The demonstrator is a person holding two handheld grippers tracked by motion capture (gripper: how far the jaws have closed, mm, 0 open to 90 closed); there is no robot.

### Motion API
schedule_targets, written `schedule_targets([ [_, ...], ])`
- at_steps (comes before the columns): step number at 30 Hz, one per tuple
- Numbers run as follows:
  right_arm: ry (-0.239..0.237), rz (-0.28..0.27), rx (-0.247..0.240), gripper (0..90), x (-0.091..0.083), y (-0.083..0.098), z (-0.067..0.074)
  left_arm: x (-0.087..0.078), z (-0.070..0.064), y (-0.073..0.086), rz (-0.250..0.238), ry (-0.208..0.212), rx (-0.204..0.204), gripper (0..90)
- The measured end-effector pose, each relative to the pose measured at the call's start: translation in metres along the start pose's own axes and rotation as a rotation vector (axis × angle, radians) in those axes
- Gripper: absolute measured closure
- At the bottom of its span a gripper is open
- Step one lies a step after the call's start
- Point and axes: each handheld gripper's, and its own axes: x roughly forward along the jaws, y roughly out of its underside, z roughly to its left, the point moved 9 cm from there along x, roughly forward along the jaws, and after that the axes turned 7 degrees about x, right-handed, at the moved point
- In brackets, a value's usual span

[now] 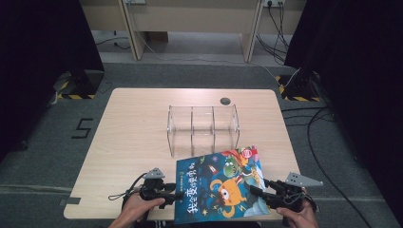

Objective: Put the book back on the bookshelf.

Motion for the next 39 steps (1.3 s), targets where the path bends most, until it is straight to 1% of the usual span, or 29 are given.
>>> schedule_targets([
  [2,0.003,-0.003,-0.014,48.9,-0.001,-0.001,0.001,0.000,0.001,0.000,-0.005,-0.006,-0.001,40.9],
  [3,0.004,-0.014,-0.033,48.9,-0.002,-0.001,0.001,0.000,0.000,0.000,-0.003,-0.007,0.003,39.8],
  [4,0.004,-0.014,-0.033,48.9,-0.002,-0.001,0.001,0.000,0.000,0.000,-0.002,-0.006,0.004,39.8],
  [6,0.010,-0.012,-0.034,48.7,-0.003,-0.002,0.001,0.000,-0.001,0.000,-0.005,-0.009,0.001,37.1],
  [7,0.015,-0.019,-0.038,48.6,-0.005,-0.002,0.001,-0.001,-0.001,0.000,-0.001,-0.020,0.003,32.0],
  [9,0.018,-0.024,-0.039,48.6,-0.006,-0.003,0.000,-0.001,-0.001,0.000,-0.001,-0.017,0.000,31.0],
  [10,0.018,-0.030,-0.034,48.5,-0.007,-0.003,-0.001,-0.001,0.000,0.000,-0.004,-0.016,-0.007,31.1],
  [11,0.030,-0.041,-0.039,48.4,-0.009,-0.004,-0.003,-0.001,0.000,0.000,-0.007,-0.012,-0.015,30.2],
  [12,0.030,-0.041,-0.039,48.4,-0.009,-0.004,-0.003,-0.001,0.000,0.000,-0.009,-0.011,-0.017,30.2],
  [14,0.030,-0.051,-0.054,48.4,-0.012,-0.005,-0.003,0.000,-0.001,-0.001,-0.009,-0.011,-0.014,29.2],
  [17,0.030,-0.065,-0.099,48.4,-0.014,-0.009,0.001,0.001,-0.002,-0.001,-0.011,-0.013,-0.008,28.8],
  [18,0.030,-0.065,-0.099,48.4,-0.014,-0.009,0.001,0.001,-0.002,-0.001,-0.009,-0.013,-0.005,28.8],
  [26,0.018,-0.084,-0.154,48.4,-0.016,-0.011,0.003,0.010,-0.006,-0.007,-0.010,0.009,0.001,27.1],
  [29,0.011,-0.096,-0.187,48.4,-0.018,-0.013,0.004,0.013,-0.006,-0.010,-0.013,0.026,-0.020,25.7],
  [30,0.010,-0.095,-0.189,48.4,-0.018,-0.014,0.004,0.014,-0.007,-0.010,-0.013,0.030,-0.016,25.5],
  [33,0.005,-0.098,-0.190,48.4,-0.018,-0.013,0.003,0.015,-0.007,-0.012,-0.015,0.038,-0.021,24.8],
  [35,0.002,-0.103,-0.205,48.4,-0.019,-0.014,0.003,0.017,-0.008,-0.013,-0.018,0.057,-0.033,22.9],
  [37,-0.002,-0.110,-0.221,48.4,-0.019,-0.015,0.005,0.019,-0.009,-0.015,-0.023,0.073,-0.054,22.0],
  [39,-0.005,-0.113,-0.227,48.4,-0.020,-0.015,0.004,0.023,-0.011,-0.018,-0.025,0.091,-0.061,20.3],
])
